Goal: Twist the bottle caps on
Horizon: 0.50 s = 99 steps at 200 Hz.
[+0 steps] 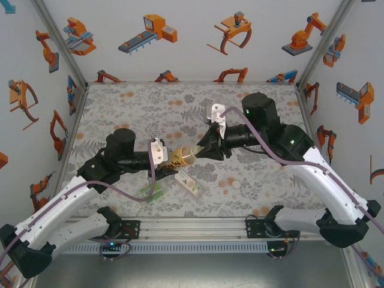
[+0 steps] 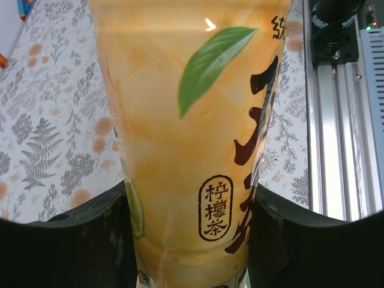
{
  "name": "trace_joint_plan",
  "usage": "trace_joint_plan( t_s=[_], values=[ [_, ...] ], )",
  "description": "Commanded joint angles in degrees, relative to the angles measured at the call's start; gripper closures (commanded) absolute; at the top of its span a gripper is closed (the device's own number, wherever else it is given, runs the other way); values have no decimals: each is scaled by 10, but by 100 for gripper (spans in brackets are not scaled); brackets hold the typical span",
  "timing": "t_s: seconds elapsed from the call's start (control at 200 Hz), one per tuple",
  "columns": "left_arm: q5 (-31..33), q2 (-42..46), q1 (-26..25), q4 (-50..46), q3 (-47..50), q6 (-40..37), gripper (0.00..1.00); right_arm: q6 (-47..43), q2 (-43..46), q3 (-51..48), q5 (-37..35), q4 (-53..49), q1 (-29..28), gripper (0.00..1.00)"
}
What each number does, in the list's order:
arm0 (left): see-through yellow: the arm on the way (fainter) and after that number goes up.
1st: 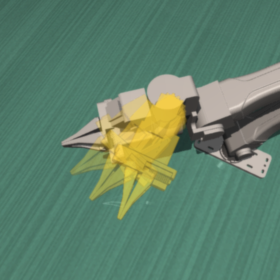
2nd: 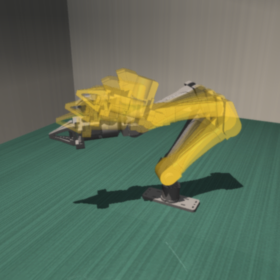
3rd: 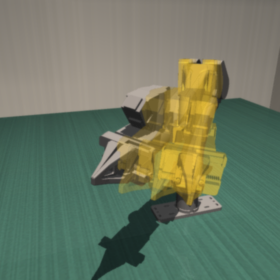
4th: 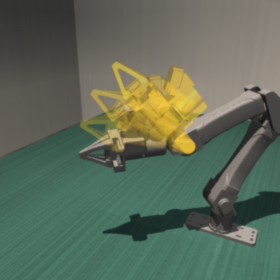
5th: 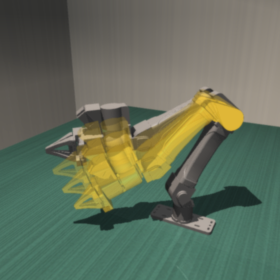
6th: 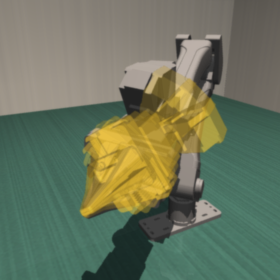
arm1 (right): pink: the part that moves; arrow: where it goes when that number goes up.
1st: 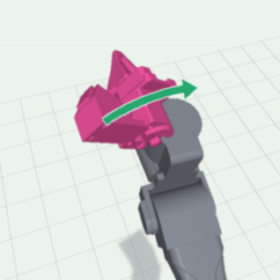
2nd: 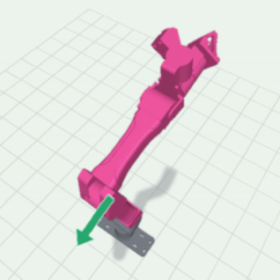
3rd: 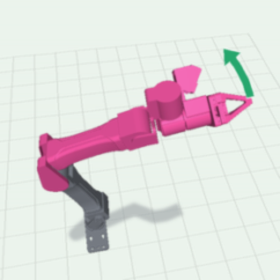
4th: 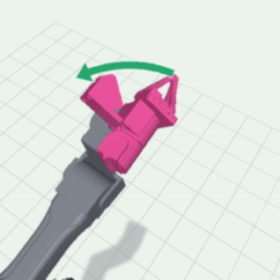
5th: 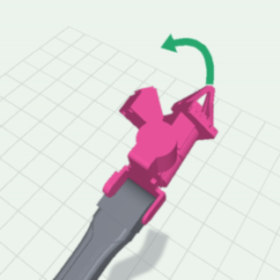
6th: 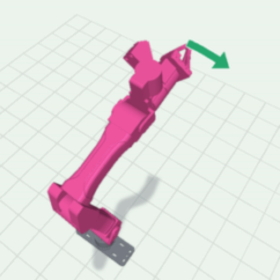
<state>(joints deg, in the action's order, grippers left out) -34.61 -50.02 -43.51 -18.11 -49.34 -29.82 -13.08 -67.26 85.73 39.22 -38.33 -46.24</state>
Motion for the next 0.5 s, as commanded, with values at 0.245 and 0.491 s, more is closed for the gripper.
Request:
trace_joint_plan(
  t_s=[0.245, 0.491],
  values=[
    [57, 6, -3, 98, 10, 27, 100, 548, 6, -81, -232, 73, -61, 100],
    [86, -2, -3, 119, 14, 28, 100, 870, -30, -77, -271, 5, -62, 100]
  ],
)
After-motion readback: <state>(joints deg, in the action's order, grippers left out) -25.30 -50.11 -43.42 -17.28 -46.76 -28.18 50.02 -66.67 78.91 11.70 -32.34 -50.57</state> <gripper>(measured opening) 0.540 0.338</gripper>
